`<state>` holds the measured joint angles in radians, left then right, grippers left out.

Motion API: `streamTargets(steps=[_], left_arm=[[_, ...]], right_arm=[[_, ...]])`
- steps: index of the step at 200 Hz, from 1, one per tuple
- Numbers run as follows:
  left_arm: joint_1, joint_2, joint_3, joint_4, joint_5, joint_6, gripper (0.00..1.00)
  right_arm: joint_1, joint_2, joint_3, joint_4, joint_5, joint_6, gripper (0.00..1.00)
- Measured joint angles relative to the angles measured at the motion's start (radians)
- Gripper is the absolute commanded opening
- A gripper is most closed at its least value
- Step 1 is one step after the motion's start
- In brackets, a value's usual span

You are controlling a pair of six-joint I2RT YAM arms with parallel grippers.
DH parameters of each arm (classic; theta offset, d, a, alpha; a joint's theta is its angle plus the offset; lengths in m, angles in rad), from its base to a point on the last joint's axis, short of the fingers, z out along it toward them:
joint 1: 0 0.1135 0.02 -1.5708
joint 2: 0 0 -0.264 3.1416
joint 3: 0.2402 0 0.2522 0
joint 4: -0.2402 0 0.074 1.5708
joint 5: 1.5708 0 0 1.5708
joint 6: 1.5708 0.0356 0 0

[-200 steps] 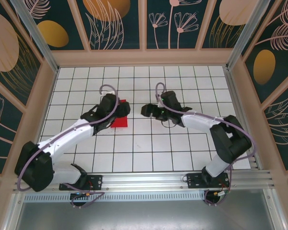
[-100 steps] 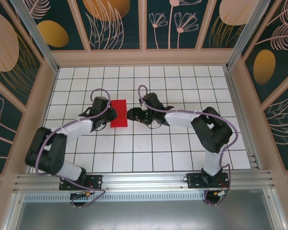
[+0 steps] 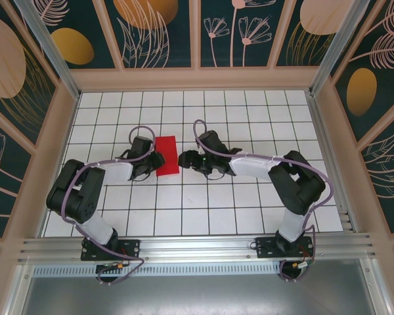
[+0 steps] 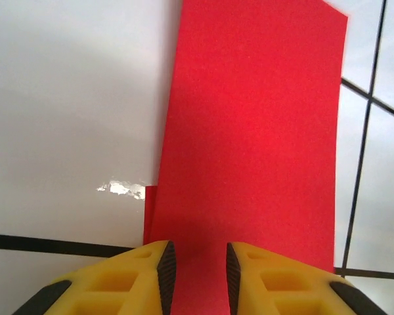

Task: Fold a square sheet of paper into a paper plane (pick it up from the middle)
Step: Third fold the triangle at the center of the table.

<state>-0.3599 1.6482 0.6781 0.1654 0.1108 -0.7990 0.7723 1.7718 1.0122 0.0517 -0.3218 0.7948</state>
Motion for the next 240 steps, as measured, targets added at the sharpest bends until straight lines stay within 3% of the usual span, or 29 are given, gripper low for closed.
streamTargets(steps=[57, 98, 148, 240], left_arm=[[-0.013, -0.108, -0.142, 0.07, 0.032, -0.139, 0.3], [-0.013, -0.108, -0.144, 0.074, 0.032, -0.161, 0.31], [-0.013, -0.108, -0.15, 0.086, 0.032, -0.168, 0.31], [-0.013, -0.109, -0.15, 0.089, 0.032, -0.169, 0.32]], right_arm=[[0.01, 0.037, 0.021, -0.001, -0.061, 0.024, 0.65], [0.042, 0.142, 0.09, -0.012, -0.098, 0.024, 0.63], [0.046, 0.162, 0.1, -0.047, -0.117, 0.024, 0.62], [0.046, 0.184, 0.1, -0.049, -0.167, 0.042, 0.34]])
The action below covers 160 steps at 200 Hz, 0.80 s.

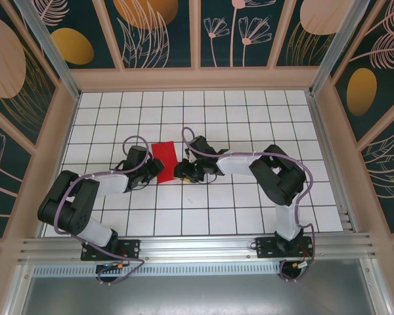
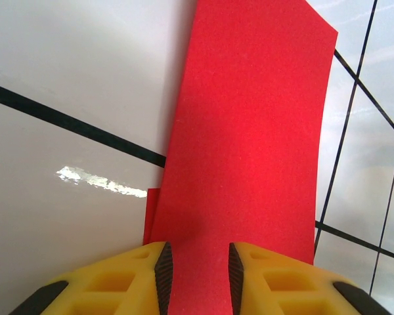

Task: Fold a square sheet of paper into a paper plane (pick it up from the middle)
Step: Third fold the triangle at the center of the table.

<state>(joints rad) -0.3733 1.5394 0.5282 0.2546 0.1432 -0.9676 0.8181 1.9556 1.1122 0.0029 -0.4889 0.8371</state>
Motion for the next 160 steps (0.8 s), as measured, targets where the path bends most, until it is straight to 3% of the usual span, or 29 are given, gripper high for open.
streamTargets(steps=[36, 64, 104, 160], left_arm=[[0.0, -0.003, 0.0, 0.0, 0.004, 0.0, 0.34], [0.0, -0.014, 0.0, -0.005, 0.01, 0.002, 0.38], [0.0, -0.041, 0.007, 0.004, 0.068, 0.037, 0.44], [0.0, -0.007, 0.058, 0.041, 0.095, 0.091, 0.38]], right_arm=[[0.0, 0.007, 0.0, 0.004, -0.003, 0.011, 0.12], [-0.001, 0.005, -0.003, 0.008, 0.01, 0.01, 0.02], [-0.003, -0.027, -0.029, -0.002, 0.016, -0.008, 0.0], [-0.006, -0.082, -0.085, -0.049, 0.015, -0.053, 0.0]])
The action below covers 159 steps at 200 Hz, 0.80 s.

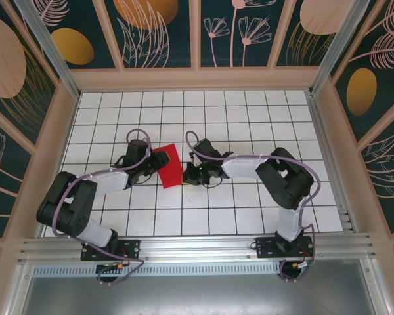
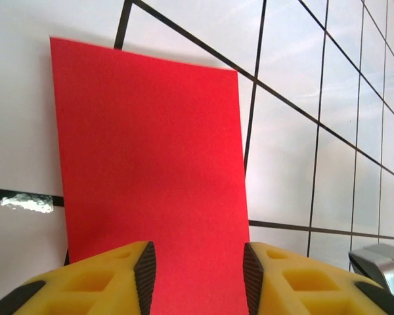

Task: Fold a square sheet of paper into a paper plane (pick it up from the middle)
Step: Third fold the triangle at the center of the table.

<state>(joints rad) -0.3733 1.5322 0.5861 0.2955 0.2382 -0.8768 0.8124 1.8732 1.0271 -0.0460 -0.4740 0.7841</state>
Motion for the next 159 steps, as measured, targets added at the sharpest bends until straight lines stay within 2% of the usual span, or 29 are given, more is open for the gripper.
streamTargets(steps=[25, 61, 87, 104, 159], left_arm=[[0.0, 0.042, 0.003, -0.002, -0.01, 0.018, 0.33], [0.0, 0.078, 0.003, -0.006, -0.017, 0.031, 0.3], [0.0, 0.08, 0.003, -0.009, -0.022, 0.039, 0.3], [0.0, 0.083, 0.003, -0.009, -0.026, 0.04, 0.29], [0.0, 0.085, 0.003, -0.008, -0.029, 0.047, 0.29]], right_arm=[[-0.001, -0.008, -0.009, -0.007, 0.0, -0.001, 0.01], [-0.004, -0.009, -0.016, 0.006, 0.0, 0.008, 0.2], [-0.008, -0.024, -0.034, 0.024, 0.001, 0.01, 0.24], [-0.008, -0.034, -0.035, 0.035, 0.001, 0.011, 0.22], [-0.008, -0.051, -0.035, 0.074, 0.0, 0.027, 0.05]])
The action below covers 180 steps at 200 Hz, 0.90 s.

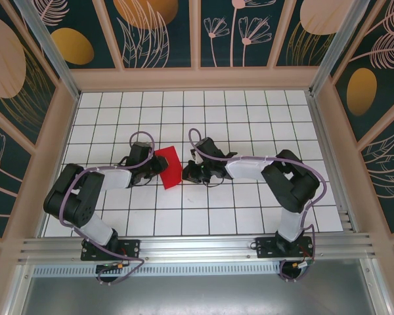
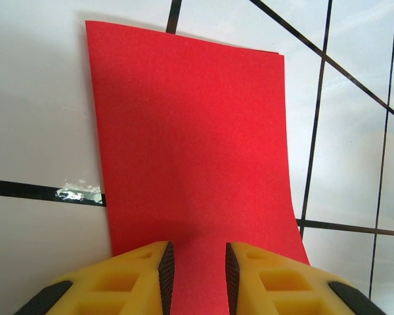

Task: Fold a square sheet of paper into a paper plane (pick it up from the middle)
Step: Third fold the triangle at the center of the table.

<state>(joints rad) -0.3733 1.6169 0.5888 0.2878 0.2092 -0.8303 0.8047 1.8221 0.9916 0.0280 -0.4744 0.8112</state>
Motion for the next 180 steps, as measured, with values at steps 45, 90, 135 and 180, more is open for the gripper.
streamTargets(steps=[45, 90, 135, 180], left_arm=[[0.0, 0.001, 0.0, 0.0, 0.0, 0.0, 0.29], [0.0, 0.002, 0.0, 0.005, 0.002, 0.001, 0.3], [0.0, -0.002, 0.01, -0.002, 0.003, 0.007, 0.39], [0.013, -0.029, 0.06, -0.031, -0.021, 0.024, 0.36]], right_arm=[[0.002, 0.007, 0.016, 0.037, -0.027, 0.003, 0.04], [0.007, 0.084, 0.1, 0.095, -0.052, 0.001, 0.05], [0.009, 0.156, 0.156, 0.104, -0.059, -0.003, 0.05], [0.009, 0.171, 0.176, 0.103, -0.059, -0.024, 0.05]])
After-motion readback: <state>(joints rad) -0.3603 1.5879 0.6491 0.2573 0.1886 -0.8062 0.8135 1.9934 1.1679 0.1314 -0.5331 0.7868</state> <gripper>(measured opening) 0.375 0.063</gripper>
